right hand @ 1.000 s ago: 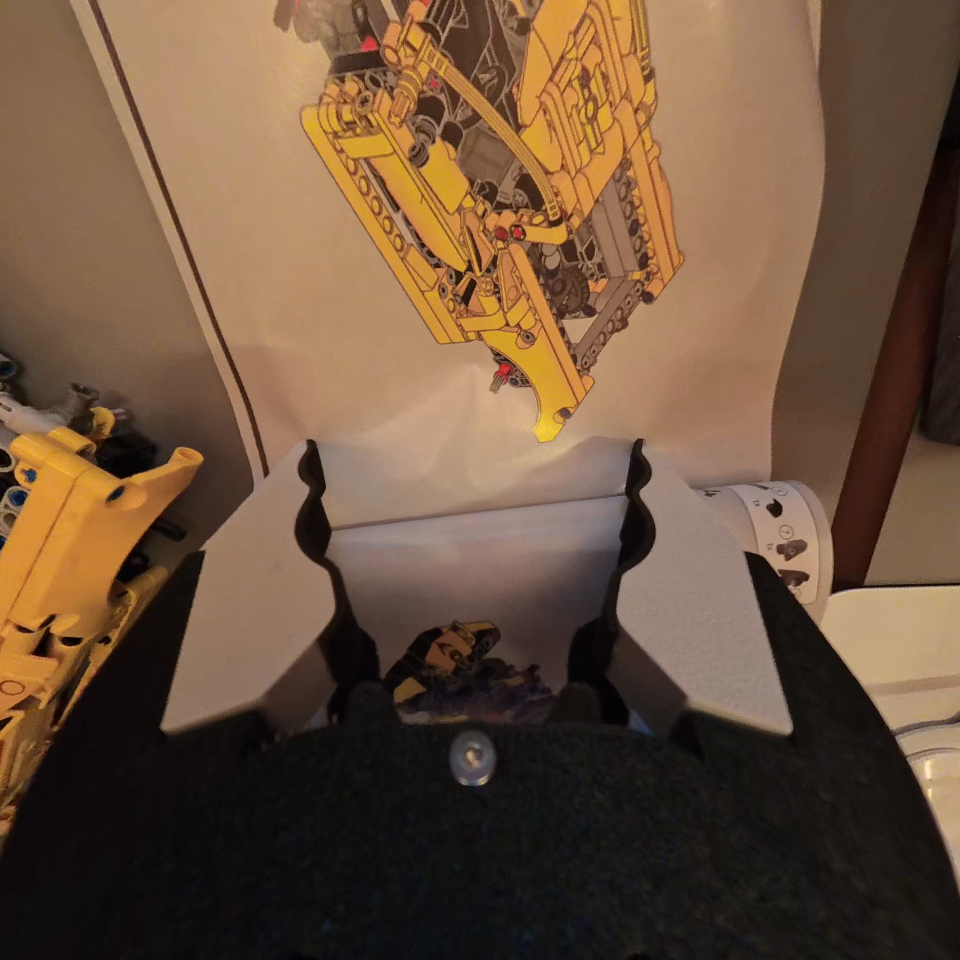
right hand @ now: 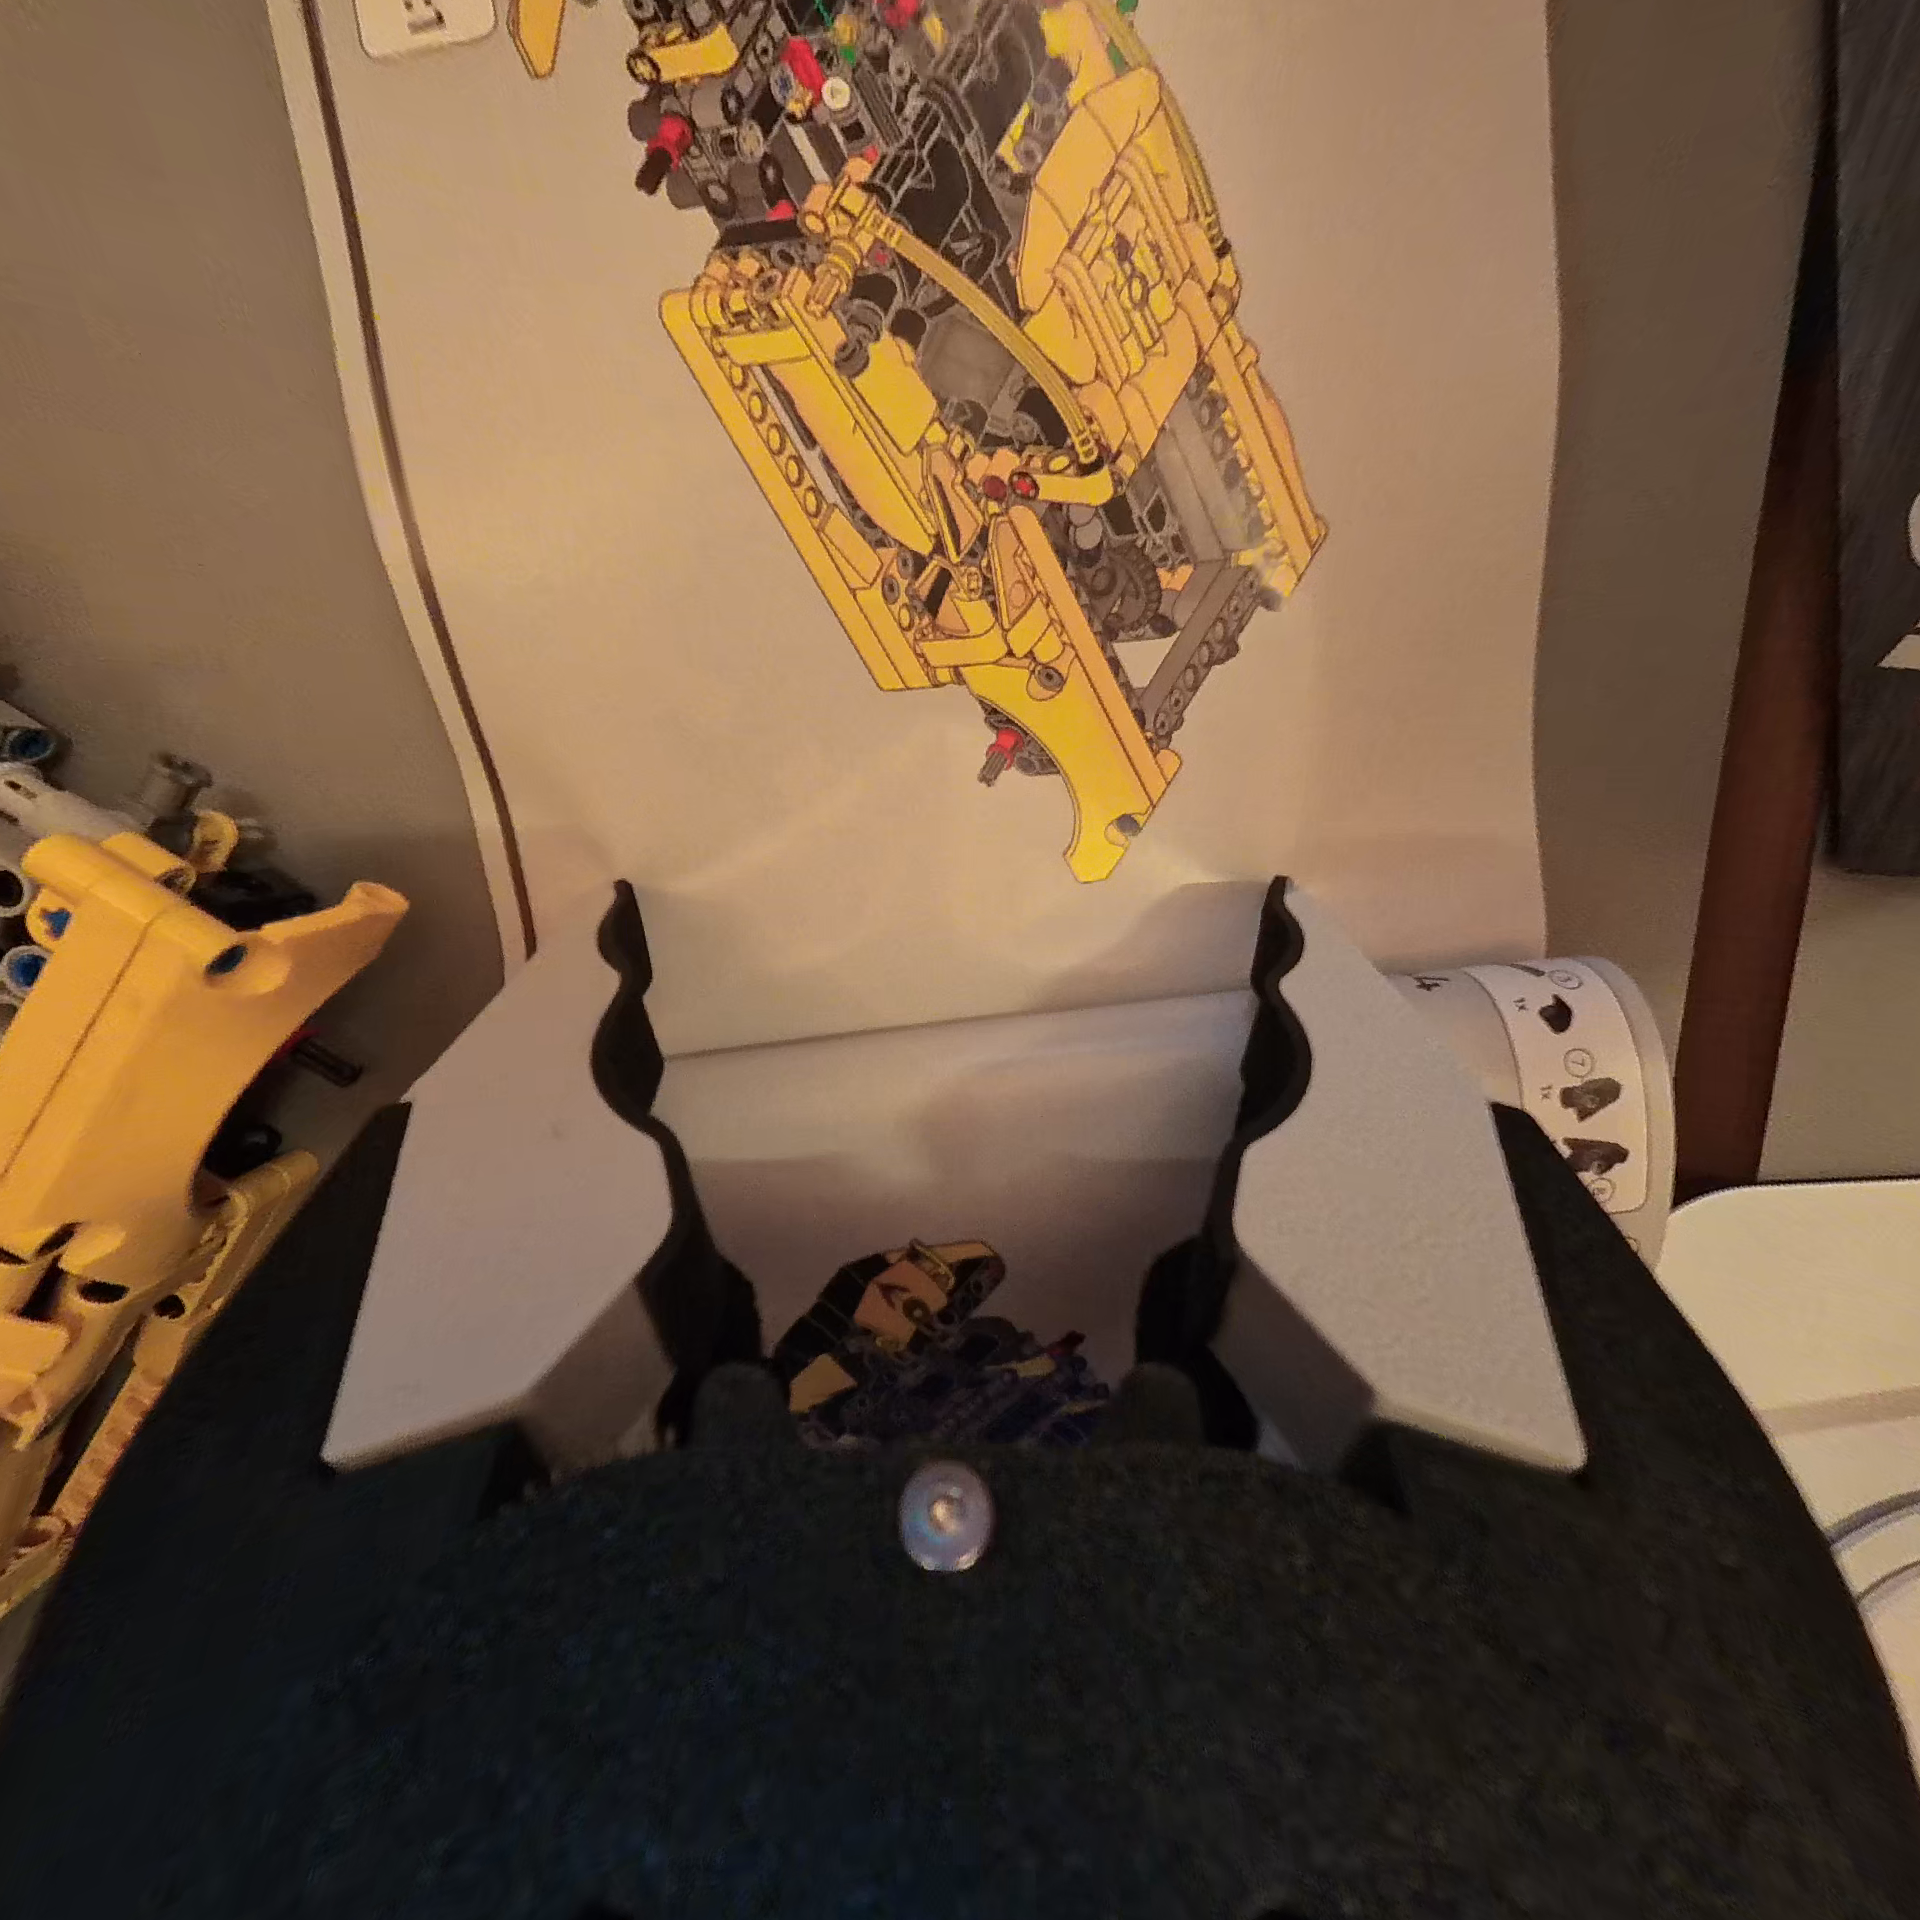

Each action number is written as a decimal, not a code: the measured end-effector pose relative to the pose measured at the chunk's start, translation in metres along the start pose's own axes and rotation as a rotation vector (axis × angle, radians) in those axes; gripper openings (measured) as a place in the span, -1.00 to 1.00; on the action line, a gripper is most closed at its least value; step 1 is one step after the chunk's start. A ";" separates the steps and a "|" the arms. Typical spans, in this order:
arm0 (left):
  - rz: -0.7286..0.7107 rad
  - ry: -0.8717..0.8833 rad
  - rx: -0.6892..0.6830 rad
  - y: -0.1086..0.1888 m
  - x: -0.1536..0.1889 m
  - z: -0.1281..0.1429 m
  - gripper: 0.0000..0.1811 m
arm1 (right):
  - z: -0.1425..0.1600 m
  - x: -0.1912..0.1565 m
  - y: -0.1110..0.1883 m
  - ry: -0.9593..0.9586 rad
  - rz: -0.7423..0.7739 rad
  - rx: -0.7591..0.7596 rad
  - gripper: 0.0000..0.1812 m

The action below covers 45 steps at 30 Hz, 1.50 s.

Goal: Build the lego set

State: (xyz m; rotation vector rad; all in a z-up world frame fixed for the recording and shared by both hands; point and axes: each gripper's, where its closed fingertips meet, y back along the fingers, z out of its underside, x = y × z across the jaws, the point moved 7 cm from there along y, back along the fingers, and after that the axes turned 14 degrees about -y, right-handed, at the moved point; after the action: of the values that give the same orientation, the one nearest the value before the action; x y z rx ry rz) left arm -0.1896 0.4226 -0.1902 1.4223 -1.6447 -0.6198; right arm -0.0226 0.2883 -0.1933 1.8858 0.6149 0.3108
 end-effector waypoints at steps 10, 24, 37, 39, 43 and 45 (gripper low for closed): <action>-0.211 0.018 -0.144 0.016 -0.019 0.016 -1.00 | 0.001 0.000 0.000 -0.004 -0.004 0.017 0.27; 0.143 -0.322 0.008 -0.055 0.065 -0.039 -1.00 | 0.001 0.000 -0.001 -0.013 -0.002 0.023 0.27; 0.094 -0.095 -0.068 -0.001 0.012 0.018 -1.00 | 0.001 0.000 -0.001 -0.013 -0.006 0.038 0.27; 0.093 -0.094 -0.074 -0.001 0.012 0.018 -1.00 | 0.001 0.000 0.000 -0.003 -0.007 0.034 0.27; 0.063 -0.159 -0.111 -0.001 0.015 0.015 -1.00 | -0.002 0.006 0.013 0.048 -0.013 -0.039 0.13; 0.028 -0.182 -0.135 0.001 0.015 0.018 -1.00 | 0.000 0.008 0.020 0.032 -0.030 -0.090 0.09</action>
State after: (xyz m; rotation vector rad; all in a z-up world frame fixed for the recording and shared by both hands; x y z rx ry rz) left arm -0.2048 0.4051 -0.1943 1.2744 -1.7253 -0.8481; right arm -0.0106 0.2872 -0.1758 1.7872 0.6404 0.3439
